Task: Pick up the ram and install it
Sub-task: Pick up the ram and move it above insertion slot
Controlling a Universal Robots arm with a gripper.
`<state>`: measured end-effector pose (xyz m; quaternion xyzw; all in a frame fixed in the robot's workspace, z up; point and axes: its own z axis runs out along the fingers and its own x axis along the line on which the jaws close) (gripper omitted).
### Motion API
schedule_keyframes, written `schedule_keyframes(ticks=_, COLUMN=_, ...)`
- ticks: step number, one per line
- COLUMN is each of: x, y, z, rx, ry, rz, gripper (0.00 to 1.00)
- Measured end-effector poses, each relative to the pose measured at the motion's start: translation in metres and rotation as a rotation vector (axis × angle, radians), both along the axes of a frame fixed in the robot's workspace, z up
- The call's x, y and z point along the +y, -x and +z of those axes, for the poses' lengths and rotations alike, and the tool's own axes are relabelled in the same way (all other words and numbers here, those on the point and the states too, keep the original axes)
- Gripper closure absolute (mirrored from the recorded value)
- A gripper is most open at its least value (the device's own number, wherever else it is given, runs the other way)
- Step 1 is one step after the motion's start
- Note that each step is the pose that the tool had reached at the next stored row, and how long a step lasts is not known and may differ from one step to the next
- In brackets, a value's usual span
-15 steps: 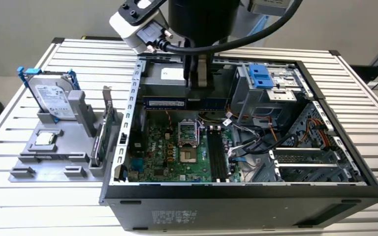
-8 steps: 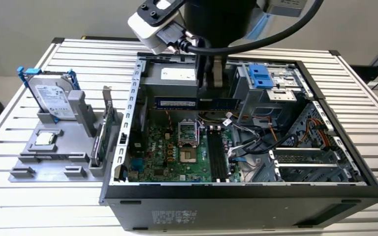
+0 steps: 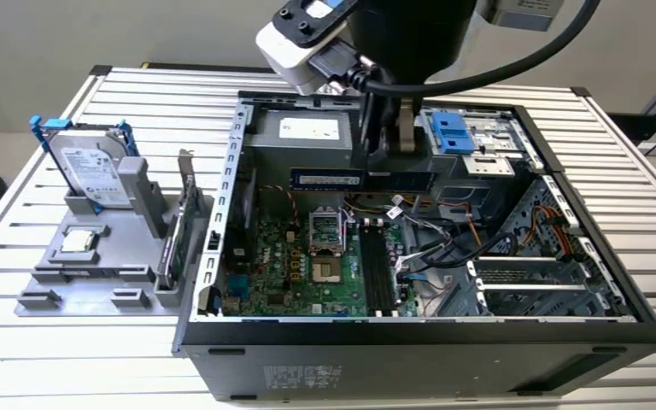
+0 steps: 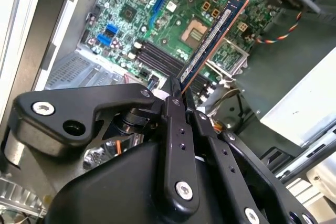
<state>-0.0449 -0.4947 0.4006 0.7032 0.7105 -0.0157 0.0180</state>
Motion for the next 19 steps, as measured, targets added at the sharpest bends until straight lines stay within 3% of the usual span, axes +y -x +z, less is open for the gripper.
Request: schedule_keyframes(ticks=19, x=0.0000, y=-0.0461, z=0.0000, rx=0.0036, ry=0.0001, rz=0.000, gripper=1.00)
